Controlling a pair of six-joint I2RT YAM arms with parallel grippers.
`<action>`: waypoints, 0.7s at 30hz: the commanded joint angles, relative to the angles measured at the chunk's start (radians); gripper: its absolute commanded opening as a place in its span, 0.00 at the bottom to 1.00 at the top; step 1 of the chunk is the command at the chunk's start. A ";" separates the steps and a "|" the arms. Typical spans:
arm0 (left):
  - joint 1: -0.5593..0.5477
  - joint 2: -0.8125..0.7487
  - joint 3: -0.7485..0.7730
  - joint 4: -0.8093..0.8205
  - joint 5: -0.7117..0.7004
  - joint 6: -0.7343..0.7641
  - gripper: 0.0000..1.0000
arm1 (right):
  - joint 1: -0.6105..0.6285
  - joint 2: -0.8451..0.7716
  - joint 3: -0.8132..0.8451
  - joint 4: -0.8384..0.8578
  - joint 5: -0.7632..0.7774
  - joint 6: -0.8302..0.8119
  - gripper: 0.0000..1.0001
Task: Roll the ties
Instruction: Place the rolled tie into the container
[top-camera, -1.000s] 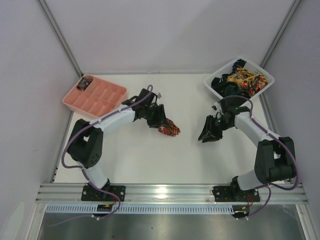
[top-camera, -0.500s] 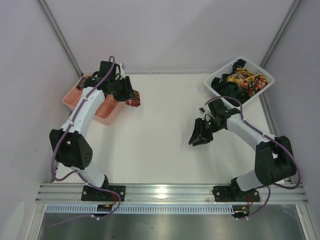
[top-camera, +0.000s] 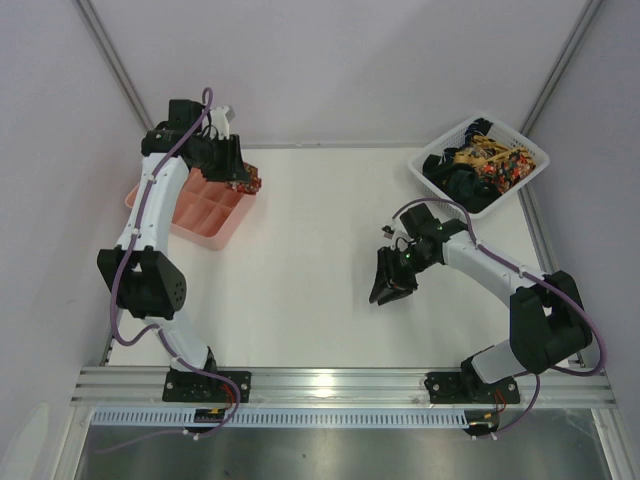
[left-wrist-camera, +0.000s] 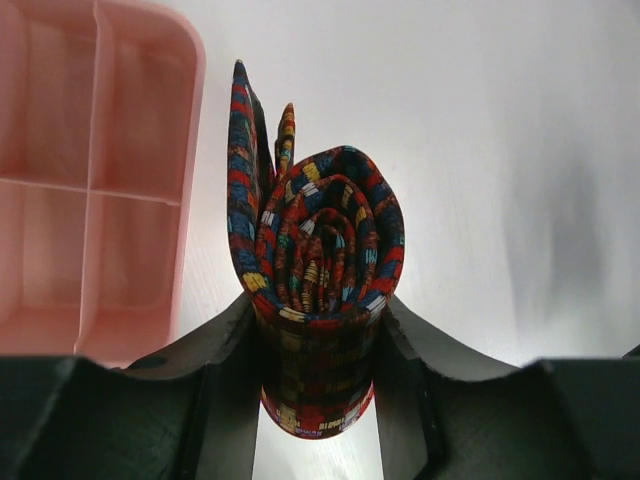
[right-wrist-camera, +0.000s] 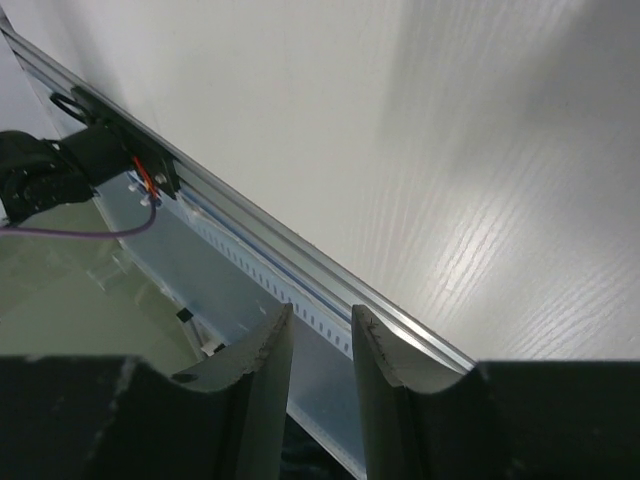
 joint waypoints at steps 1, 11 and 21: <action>0.005 -0.006 -0.040 -0.016 0.000 0.074 0.00 | 0.044 -0.015 0.017 -0.034 0.016 -0.042 0.36; 0.021 0.194 0.149 -0.117 0.017 0.125 0.00 | 0.078 -0.026 -0.131 0.058 0.036 -0.082 0.36; 0.017 0.273 0.227 -0.093 -0.152 0.155 0.00 | 0.075 -0.005 -0.116 0.049 0.071 -0.097 0.36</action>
